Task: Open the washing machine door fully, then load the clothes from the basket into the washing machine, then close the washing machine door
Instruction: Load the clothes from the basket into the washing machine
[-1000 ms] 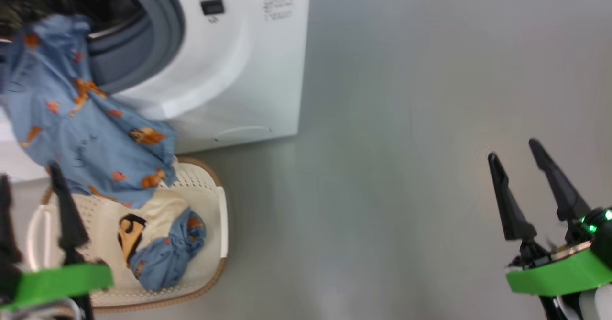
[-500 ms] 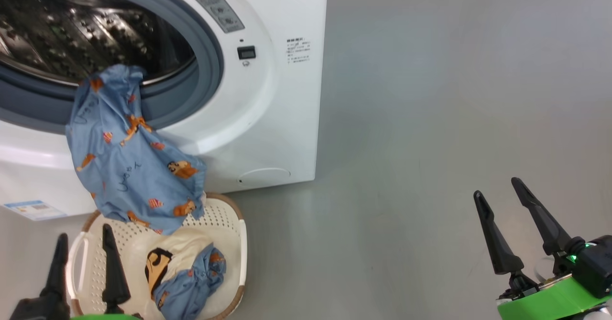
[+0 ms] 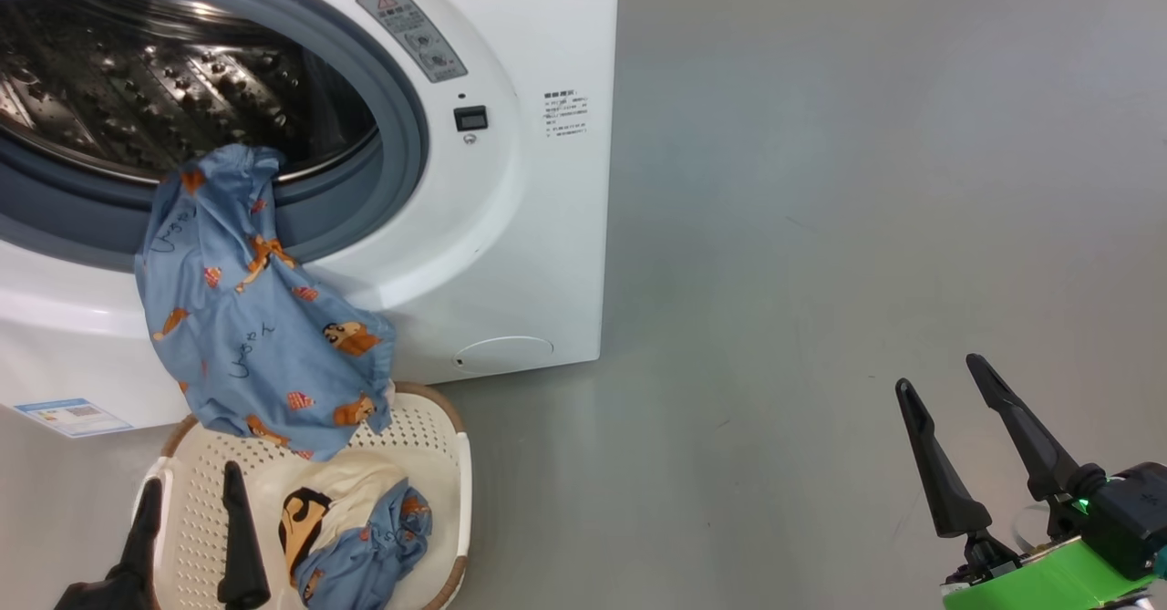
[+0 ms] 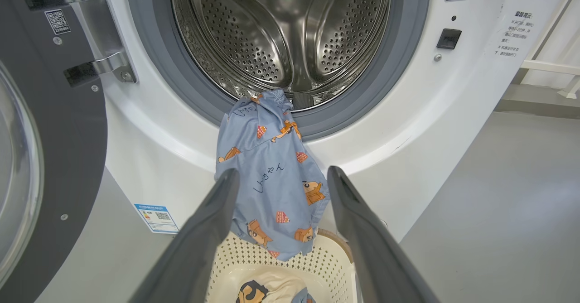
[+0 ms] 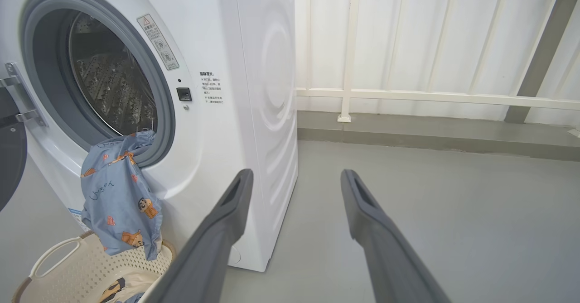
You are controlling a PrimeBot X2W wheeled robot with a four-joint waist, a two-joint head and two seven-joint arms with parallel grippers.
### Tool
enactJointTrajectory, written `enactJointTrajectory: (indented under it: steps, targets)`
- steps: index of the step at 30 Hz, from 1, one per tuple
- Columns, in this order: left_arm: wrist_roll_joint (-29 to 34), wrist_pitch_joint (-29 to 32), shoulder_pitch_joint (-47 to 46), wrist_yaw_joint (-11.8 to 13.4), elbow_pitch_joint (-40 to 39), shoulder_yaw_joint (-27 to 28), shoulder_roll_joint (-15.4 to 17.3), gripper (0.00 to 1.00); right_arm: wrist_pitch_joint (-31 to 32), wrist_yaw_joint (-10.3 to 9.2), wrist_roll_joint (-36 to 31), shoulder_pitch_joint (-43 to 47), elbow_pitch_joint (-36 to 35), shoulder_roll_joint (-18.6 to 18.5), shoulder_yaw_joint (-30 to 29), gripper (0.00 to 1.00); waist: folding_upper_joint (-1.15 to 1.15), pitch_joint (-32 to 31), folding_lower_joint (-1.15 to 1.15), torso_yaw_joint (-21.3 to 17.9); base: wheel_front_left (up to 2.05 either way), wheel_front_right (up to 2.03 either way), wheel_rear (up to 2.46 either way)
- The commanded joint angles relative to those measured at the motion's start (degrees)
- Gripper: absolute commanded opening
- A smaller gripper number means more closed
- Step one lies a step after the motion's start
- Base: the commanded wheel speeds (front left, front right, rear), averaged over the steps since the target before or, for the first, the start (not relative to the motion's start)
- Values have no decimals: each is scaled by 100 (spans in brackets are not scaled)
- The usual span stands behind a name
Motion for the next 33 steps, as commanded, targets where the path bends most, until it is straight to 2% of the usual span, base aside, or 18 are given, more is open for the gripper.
enactJointTrajectory:
  steps: [1,18,25,33]
  targets:
    - [-33,-6,-87,-14,-62,183,67,100,-27,9,-65,23,-131,-88,91,100,0,4,0,4,0,0,0]
    - [-95,83,-293,3,57,62,49,100,-27,9,-41,-93,-210,-119,79,100,0,299,0,39,0,0,0]
    - [-166,88,-768,-105,644,-21,-3,100,-27,9,-16,-215,-300,-135,19,100,0,688,0,8,0,0,0]
    - [-343,27,-1742,-355,1790,-46,-85,100,-27,9,36,-462,-438,-149,-83,100,0,1332,0,-48,0,0,0]
